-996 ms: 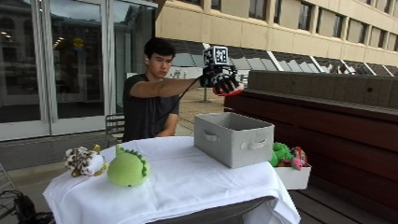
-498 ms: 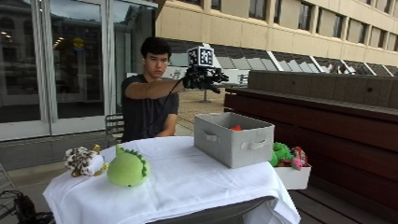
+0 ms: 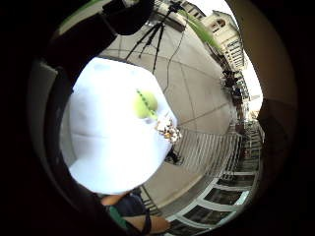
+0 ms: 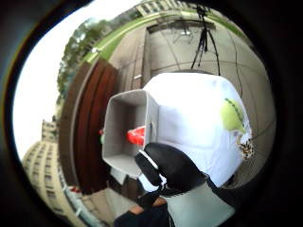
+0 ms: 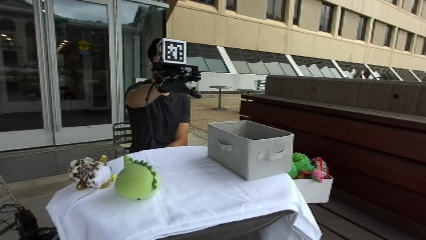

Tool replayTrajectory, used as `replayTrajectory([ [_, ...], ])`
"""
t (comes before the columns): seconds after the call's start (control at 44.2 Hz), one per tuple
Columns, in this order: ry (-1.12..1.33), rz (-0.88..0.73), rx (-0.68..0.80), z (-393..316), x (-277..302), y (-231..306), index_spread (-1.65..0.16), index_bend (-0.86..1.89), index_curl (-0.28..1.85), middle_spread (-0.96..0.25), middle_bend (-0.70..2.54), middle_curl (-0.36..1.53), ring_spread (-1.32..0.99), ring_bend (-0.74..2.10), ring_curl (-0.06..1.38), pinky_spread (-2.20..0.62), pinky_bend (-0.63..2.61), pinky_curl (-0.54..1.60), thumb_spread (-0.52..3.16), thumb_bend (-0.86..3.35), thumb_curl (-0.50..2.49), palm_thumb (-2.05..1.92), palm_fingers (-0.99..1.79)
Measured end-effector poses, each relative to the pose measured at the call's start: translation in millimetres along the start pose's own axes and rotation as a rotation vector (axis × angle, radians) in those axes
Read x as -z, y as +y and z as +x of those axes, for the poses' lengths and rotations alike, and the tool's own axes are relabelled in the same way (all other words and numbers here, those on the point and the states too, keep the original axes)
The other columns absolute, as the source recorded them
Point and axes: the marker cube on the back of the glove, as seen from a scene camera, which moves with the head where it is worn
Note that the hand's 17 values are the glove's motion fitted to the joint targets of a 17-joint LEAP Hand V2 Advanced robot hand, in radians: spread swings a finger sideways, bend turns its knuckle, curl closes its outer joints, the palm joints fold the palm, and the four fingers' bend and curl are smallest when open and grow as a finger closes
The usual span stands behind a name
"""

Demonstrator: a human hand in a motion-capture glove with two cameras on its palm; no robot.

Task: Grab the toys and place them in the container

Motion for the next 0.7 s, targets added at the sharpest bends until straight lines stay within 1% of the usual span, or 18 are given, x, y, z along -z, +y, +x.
replayTrajectory([
  [0.068, 0.005, -0.015, -0.041, 31, -19, -10, -0.32, 0.12, 0.23, -0.04, 0.18, 0.42, -0.05, 0.37, 0.28, -0.01, 1.14, 0.36, 1.00, -0.05, 0.35, -0.04, -0.21],
  [0.181, 0.023, -0.040, -0.095, 70, -57, -27, -0.32, 0.10, 0.23, -0.04, 0.16, 0.40, -0.05, 0.30, 0.27, 0.01, 1.11, 0.35, 1.00, -0.05, 0.33, -0.03, -0.21],
  [0.294, 0.022, -0.125, -0.066, 95, -99, -33, -0.31, 0.08, 0.21, -0.03, 0.15, 0.38, -0.06, 0.27, 0.26, 0.02, 1.11, 0.35, 1.00, -0.04, 0.32, -0.03, -0.21],
  [0.408, 0.037, -0.102, -0.078, 109, -146, -40, -0.31, 0.05, 0.18, -0.03, 0.14, 0.36, -0.05, 0.24, 0.27, 0.03, 1.14, 0.35, 0.99, -0.04, 0.32, -0.02, -0.22],
  [0.476, 0.038, -0.129, -0.063, 116, -170, -41, -0.31, 0.04, 0.17, -0.03, 0.13, 0.35, -0.04, 0.23, 0.27, 0.03, 1.16, 0.36, 0.98, -0.04, 0.31, -0.02, -0.25],
  [0.702, 0.035, -0.206, -0.172, 133, -237, -34, -0.30, 0.04, 0.13, -0.02, 0.13, 0.31, -0.03, 0.21, 0.28, 0.05, 1.18, 0.36, 0.96, -0.03, 0.31, -0.01, -0.26],
])
